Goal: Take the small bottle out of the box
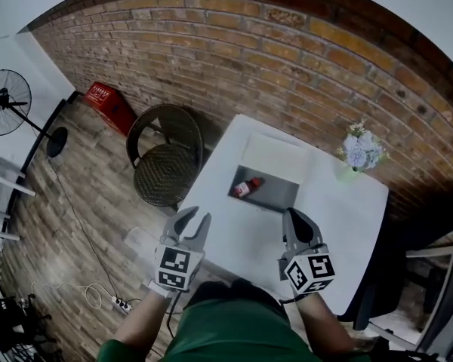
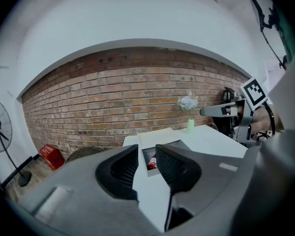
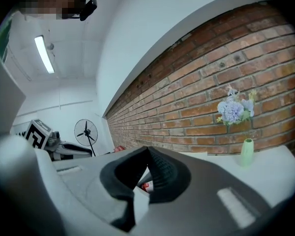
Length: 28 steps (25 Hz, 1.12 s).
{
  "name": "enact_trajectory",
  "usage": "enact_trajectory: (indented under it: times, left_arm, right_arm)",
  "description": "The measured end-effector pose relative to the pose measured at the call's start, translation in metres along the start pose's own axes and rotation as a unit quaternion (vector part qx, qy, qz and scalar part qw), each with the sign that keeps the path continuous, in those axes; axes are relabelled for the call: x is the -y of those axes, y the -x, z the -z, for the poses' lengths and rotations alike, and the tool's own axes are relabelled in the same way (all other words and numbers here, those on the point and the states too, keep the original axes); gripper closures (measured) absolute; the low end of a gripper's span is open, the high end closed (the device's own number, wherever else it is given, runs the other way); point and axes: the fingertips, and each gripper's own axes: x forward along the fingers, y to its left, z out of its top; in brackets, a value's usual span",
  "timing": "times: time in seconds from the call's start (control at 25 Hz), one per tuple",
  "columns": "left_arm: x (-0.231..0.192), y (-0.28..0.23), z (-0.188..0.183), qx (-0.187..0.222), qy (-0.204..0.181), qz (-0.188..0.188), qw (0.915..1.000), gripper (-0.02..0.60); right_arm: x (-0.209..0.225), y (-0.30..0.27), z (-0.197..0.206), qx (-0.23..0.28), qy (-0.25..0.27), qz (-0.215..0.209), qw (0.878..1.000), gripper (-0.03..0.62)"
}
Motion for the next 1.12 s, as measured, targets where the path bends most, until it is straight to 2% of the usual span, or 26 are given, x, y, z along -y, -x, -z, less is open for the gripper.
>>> enact_trajectory:
  times: [0.2,0.32,0.44,0.56,0.68,0.84,1.0,1.12]
  left_arm:
    - [0.009,-0.047,0.003,-0.043,-0.032,0.036,0.9979,0.46]
    - [0.01,-0.077,0.002,-0.051,-0.051,0.051,0.9961,0.462]
    - [0.011,-0.109,0.005,-0.066,-0.066,0.068,0.9932,0.462]
    - [0.019,-0.142,0.015,-0.093,-0.081,0.104,0.9869,0.46]
    - [0.029,-0.17,0.028,-0.12,-0.104,0.142,0.977,0.449]
    - [0.042,-0.197,0.056,-0.173,-0.121,0.186,0.9597,0.405]
    - [0.051,-0.217,0.079,-0.214,-0.148,0.209,0.9428,0.386]
    - [0.055,-0.225,0.096,-0.254,-0.171,0.221,0.9262,0.354]
  right_arm:
    - [0.023,0.006,0.002,0.004,-0.022,0.022,1.0,0.591]
    - [0.036,0.013,0.004,0.007,-0.028,0.042,0.999,0.591]
    - [0.051,0.021,0.004,0.011,-0.038,0.072,0.997,0.591]
    - [0.064,0.034,0.006,0.015,-0.05,0.112,0.992,0.591]
    - [0.073,0.047,0.009,0.018,-0.058,0.154,0.986,0.591]
    - [0.081,0.063,0.015,0.019,-0.069,0.199,0.977,0.591]
    - [0.086,0.076,0.025,0.02,-0.084,0.235,0.968,0.591]
    - [0.086,0.081,0.029,0.022,-0.095,0.253,0.963,0.591]
